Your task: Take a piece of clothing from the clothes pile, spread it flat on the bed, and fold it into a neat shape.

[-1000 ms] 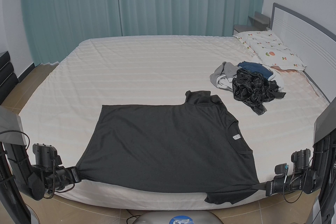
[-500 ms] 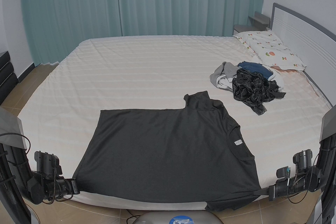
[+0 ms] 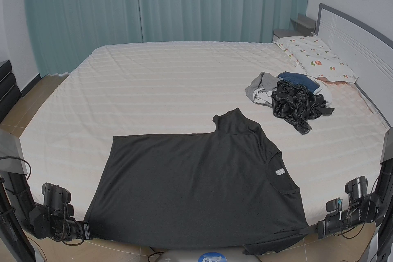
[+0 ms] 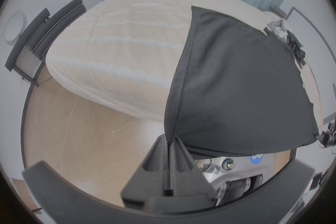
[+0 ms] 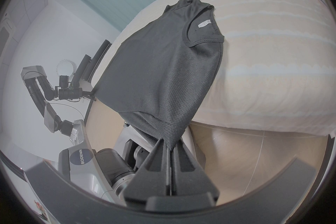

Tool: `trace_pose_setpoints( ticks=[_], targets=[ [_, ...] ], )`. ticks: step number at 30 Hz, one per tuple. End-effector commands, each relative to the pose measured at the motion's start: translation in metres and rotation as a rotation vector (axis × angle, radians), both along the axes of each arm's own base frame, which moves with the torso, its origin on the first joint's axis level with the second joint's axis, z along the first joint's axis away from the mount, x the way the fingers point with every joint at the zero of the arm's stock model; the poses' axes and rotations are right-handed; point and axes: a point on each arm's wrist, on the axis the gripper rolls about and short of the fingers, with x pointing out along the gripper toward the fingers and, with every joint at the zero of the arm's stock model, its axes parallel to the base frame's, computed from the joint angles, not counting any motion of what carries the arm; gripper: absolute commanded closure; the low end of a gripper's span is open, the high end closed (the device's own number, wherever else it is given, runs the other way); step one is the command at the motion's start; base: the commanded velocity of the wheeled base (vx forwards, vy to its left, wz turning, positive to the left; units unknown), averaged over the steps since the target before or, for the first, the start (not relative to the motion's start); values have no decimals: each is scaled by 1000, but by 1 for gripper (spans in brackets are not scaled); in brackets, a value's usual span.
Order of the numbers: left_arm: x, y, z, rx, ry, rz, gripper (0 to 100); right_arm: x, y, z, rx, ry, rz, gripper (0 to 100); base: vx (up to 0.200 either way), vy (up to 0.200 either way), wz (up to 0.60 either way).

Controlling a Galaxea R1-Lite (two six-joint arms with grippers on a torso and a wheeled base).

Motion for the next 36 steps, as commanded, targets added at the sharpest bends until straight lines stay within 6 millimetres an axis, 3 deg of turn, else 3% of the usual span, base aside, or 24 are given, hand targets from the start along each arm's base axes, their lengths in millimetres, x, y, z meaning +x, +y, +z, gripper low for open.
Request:
trace_pose_setpoints(
  ticks=[1, 4, 9, 21, 36],
  targets=[
    [0, 0, 5, -5, -25, -4, 100, -5, -1, 2, 5, 5, -6, 100, 0, 0, 0],
    [4, 1, 6, -12, -39, 2, 100, -4, -1, 5, 11, -16, -3, 100, 0, 0, 0],
    [18, 3, 16, -86, -121, 10, 100, -2, 1, 27, 90, -141, 24, 100, 0, 0, 0],
    [58, 3, 75, -324, -98, 98, 100, 17, -1, 22, 99, -215, -1, 100, 0, 0, 0],
    [71, 16, 66, -337, -35, 161, 100, 29, -2, 26, 109, -270, -11, 100, 0, 0, 0]
  ],
)
